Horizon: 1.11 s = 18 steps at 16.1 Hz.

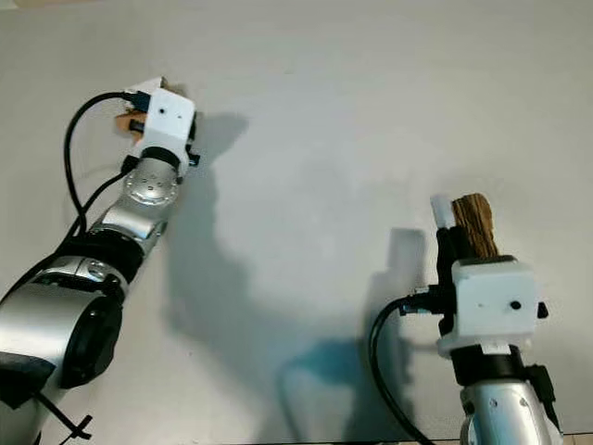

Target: Picking trash to rubbish bin

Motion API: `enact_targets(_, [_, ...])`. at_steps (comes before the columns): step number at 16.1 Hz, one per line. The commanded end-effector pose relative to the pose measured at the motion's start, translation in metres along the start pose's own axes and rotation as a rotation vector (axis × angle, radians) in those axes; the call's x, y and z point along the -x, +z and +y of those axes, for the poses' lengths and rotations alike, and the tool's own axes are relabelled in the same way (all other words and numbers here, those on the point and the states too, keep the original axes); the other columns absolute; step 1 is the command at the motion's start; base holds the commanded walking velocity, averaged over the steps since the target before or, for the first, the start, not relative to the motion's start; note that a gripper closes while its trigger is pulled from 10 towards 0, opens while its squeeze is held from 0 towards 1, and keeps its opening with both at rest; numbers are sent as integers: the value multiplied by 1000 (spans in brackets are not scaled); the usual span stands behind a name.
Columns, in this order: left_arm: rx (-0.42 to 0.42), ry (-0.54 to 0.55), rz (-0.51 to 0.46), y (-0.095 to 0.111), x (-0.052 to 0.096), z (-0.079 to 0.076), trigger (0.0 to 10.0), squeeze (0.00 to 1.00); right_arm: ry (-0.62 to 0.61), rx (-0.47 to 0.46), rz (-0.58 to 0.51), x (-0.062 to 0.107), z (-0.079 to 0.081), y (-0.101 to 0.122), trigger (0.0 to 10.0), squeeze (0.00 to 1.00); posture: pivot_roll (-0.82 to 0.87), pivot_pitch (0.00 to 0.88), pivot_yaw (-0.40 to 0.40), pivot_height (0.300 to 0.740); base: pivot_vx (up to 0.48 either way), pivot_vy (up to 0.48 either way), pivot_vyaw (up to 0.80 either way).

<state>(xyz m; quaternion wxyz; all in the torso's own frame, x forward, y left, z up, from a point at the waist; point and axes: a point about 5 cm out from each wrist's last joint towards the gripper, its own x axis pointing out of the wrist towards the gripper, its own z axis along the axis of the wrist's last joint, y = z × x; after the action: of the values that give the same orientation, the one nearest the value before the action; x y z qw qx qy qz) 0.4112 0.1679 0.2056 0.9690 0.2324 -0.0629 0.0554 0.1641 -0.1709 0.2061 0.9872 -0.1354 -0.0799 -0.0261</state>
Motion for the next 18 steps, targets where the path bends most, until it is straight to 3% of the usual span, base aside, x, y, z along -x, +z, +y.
enact_targets(1, [-60, -26, 270, -68, 26, -4, 0, 0, 15, -10, 29, 1, 0, -4, 10000, 0, -126, 390, 48, 740, 0, 0, 0])
enact_targets(13, [-32, -13, 280, -89, 41, 1, 0, 0, 58, -8, 3, -17, 0, -10, 10000, 0, -51, 337, 35, 740, 0, 0, 0])
enact_targets(17, [0, -13, 222, -86, 43, 0, 0, 0, 67, -2, -17, -25, -1, -10, 10000, 0, -17, 315, 31, 740, 0, 0, 0])
enact_targets(18, [8, -4, 168, -77, 40, 0, 0, 890, 74, -2, -29, -29, -1, -10, 10000, 0, -6, 311, 30, 740, 0, 0, 0])
